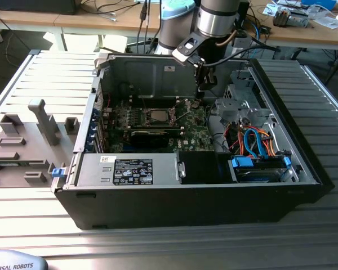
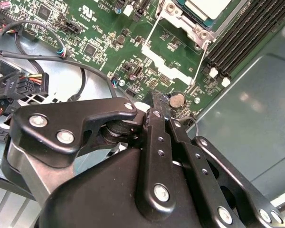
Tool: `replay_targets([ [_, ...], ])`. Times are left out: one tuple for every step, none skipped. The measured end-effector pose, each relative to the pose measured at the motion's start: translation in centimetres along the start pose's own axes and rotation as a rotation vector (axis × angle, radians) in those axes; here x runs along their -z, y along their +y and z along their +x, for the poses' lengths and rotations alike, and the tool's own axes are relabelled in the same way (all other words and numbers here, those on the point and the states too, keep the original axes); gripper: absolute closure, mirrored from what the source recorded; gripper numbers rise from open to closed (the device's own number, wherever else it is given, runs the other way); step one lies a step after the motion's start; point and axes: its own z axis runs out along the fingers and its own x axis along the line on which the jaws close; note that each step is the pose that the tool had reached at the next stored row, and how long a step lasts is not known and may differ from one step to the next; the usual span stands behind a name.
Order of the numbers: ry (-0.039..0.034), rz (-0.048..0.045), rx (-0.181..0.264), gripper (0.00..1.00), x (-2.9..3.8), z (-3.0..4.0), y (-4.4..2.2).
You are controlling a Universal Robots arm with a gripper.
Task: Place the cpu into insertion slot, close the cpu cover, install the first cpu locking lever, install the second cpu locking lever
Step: 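Close the cpu cover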
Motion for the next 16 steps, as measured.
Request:
replay_targets([
  [0.0,0.0,0.0,0.89,-0.02,0.0,0.06],
  [0.0,0.0,0.0,0.89,-0.03,-0.01,0.11],
  [0.0,0.0,0.0,0.89,-0.05,-0.01,0.15],
  [0.0,0.0,0.0,0.89,-0.06,-0.02,0.18],
  [0.0,0.0,0.0,0.89,-0.07,-0.02,0.22],
  [0.0,0.0,0.0,0.89,-0.08,-0.02,0.26],
  [-0.0001,0.0,0.0,0.89,-0.1,-0.03,0.3],
  [0.0,0.0,0.0,0.89,-0.12,-0.03,0.33],
  [0.0,0.0,0.0,0.89,-0.13,-0.03,0.35],
  [0.0,0.0,0.0,0.89,-0.15,-0.03,0.39],
  [0.0,-0.0001,0.0,0.89,-0.16,-0.04,0.41],
  [0.0,0.0,0.0,0.89,-0.18,-0.04,0.44],
  [0.0,0.0,0.0,0.89,-0.19,-0.04,0.47],
  [0.0,0.0,0.0,0.89,-0.2,-0.04,0.49],
  [-0.0001,0.0,0.0,0.89,-0.22,-0.05,0.53],
  [0.0,0.0,0.0,0.89,-0.24,-0.05,0.57],
])
